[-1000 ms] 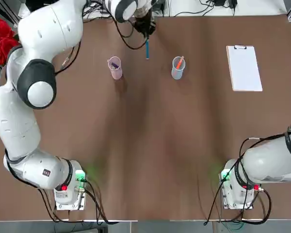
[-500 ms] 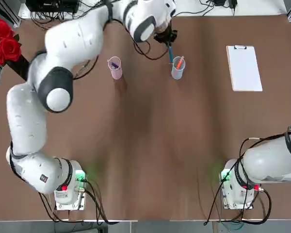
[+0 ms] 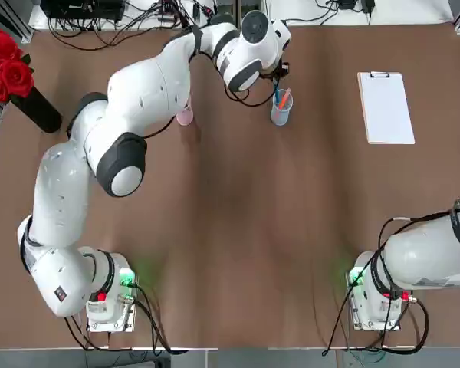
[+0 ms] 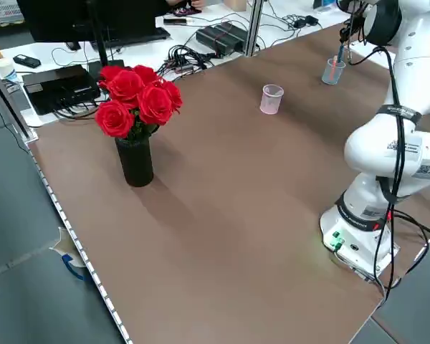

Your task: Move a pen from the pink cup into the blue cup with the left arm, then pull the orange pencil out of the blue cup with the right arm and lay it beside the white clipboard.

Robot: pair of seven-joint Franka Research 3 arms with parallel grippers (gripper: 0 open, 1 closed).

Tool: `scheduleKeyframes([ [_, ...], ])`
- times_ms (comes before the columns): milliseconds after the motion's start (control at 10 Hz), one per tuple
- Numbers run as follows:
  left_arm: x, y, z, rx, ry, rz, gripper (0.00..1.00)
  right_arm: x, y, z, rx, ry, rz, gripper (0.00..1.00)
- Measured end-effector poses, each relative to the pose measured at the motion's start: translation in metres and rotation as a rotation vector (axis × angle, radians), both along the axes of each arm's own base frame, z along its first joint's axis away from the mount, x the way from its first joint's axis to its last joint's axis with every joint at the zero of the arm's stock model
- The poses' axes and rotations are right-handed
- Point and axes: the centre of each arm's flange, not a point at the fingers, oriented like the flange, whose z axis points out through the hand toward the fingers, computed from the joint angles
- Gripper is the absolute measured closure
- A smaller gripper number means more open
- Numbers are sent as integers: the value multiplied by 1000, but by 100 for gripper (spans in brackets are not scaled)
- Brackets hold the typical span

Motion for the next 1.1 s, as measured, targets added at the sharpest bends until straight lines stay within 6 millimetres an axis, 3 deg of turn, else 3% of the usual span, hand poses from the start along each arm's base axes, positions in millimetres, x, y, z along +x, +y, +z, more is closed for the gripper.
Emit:
scheduleKeyframes([
  [300, 8, 2, -15, -13, -9, 10, 83, 0, 0, 0, 0, 0, 1, 0],
  [500, 8, 0, -13, -19, -12, 10, 81, 0, 1, 0, 0, 0, 1, 0],
  [600, 8, -1, -12, -22, -14, 10, 70, 0, 1, 0, 0, 0, 1, 0],
  [1000, 8, -1, -10, -32, -20, 9, 8, 0, 3, 0, 1, 0, 4, 0],
  [1100, 9, -1, -10, -33, -21, 9, 7, 0, 6, 0, 1, 0, 10, 0],
])
